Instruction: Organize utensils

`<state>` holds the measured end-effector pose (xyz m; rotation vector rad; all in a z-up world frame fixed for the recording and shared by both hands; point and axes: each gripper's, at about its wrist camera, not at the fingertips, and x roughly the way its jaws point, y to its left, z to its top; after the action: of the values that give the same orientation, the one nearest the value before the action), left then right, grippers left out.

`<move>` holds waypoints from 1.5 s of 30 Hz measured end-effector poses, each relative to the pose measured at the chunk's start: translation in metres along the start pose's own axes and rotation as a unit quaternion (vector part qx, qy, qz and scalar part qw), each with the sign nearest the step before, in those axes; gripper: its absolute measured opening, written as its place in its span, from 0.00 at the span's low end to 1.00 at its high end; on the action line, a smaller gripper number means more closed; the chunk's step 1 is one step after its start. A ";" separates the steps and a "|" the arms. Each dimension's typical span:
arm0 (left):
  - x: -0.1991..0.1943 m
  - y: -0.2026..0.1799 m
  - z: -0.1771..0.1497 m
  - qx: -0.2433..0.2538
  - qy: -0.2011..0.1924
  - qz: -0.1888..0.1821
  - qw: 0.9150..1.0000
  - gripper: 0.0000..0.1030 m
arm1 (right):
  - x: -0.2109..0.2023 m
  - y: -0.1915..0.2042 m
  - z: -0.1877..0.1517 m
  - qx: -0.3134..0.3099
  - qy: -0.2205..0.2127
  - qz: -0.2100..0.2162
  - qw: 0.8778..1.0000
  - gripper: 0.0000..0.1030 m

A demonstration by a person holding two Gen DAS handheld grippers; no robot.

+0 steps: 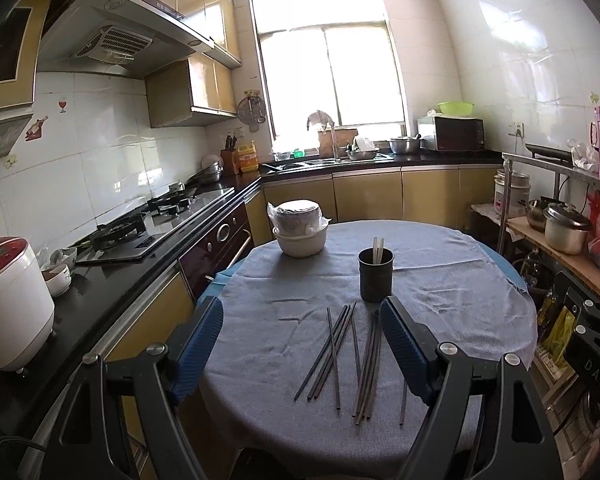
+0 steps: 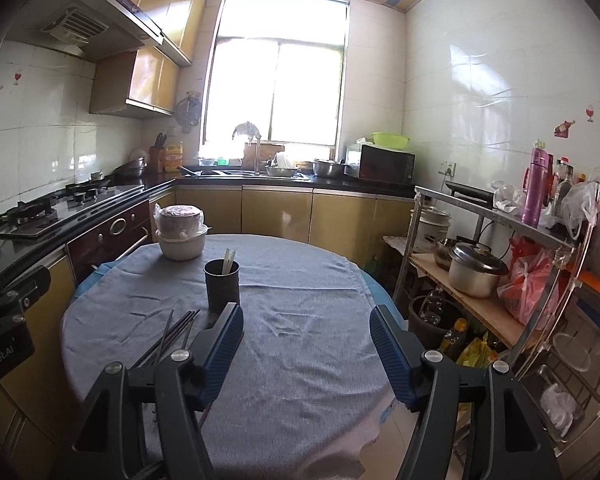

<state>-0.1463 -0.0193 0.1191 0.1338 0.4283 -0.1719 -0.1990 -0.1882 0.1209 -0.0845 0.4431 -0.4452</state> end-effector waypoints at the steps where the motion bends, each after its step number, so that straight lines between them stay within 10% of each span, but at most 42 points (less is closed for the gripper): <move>1: 0.000 0.000 0.000 0.000 0.001 0.000 1.000 0.79 | 0.000 0.000 0.000 0.001 0.000 0.001 1.000 0.67; 23: 0.003 0.002 -0.006 0.012 0.013 0.028 0.999 0.79 | 0.009 -0.004 -0.006 0.034 0.031 0.049 0.998 0.67; 45: 0.093 0.037 -0.039 -0.006 0.134 0.034 0.990 0.79 | 0.093 0.043 -0.015 0.066 0.149 0.149 0.975 0.67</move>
<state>-0.0715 0.0103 0.0482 0.1598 0.6920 -0.0830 -0.1138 -0.1899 0.0628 0.1782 0.7088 -0.1894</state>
